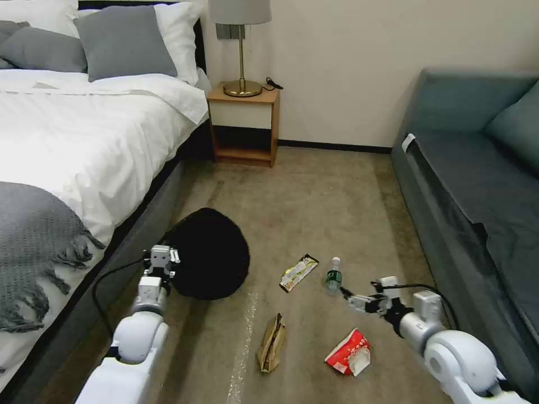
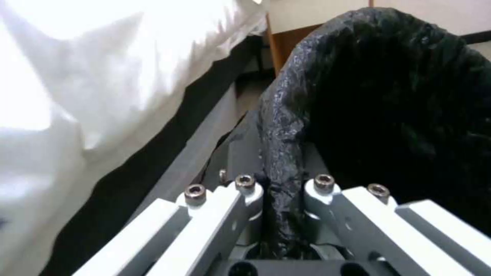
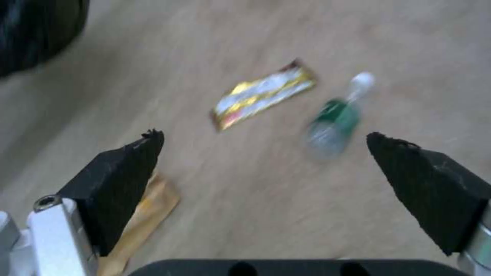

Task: Pick up the trash bin, then pick up the garbage on the floor and place it into the trash bin.

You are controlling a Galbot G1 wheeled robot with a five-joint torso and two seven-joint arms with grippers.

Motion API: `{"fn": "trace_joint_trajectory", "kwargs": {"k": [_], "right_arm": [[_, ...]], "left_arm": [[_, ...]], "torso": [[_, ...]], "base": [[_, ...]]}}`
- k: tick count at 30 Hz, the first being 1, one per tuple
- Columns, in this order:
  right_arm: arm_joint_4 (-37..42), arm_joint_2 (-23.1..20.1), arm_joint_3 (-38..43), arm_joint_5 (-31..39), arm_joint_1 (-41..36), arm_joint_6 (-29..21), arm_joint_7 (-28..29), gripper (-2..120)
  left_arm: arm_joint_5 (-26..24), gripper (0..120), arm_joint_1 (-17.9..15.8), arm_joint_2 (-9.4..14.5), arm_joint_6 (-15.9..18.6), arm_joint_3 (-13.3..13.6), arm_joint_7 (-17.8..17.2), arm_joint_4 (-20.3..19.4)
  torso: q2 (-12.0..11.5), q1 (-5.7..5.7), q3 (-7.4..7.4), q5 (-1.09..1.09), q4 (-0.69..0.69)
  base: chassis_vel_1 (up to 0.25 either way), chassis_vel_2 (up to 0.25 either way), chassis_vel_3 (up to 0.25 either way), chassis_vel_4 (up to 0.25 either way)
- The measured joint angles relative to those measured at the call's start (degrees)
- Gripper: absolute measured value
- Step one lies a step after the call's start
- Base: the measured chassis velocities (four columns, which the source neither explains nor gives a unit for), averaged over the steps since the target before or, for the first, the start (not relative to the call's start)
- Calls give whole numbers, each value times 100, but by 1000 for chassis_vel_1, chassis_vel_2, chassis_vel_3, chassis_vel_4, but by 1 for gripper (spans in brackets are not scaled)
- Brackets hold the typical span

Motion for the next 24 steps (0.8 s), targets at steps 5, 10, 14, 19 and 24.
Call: {"fn": "trace_joint_trajectory", "kwargs": {"k": [5, 10, 14, 19, 24], "right_arm": [[-401, -86, -743, -7, 425, -225, -22, 100], [-605, -127, -1068, -96, 544, -299, -115, 100], [-785, -186, -1467, -311, 692, -317, -254, 100], [-793, -184, -1852, -504, 843, -351, -300, 100], [-779, -183, -1914, -527, 864, -353, -302, 100]], "left_arm": [[-110, 4, 12, 110, -48, -52, 26, 79], [-307, 4, -71, 220, -91, 75, 65, 117], [-861, 4, -166, 373, -178, 179, 246, 155], [-994, 4, -227, 429, -177, 146, 217, 179], [-989, 4, -227, 430, -148, 143, 187, 132]], "torso": [[0, 0, 0, -1, 0], [0, 0, 0, -2, -2], [0, 0, 0, -2, -2], [0, 0, 0, -3, -2], [0, 0, 0, -2, 0]], "base": [[0, 0, 0, 0], [0, 0, 0, 0], [0, 0, 0, 0], [0, 0, 0, 0], [0, 0, 0, 0]]}}
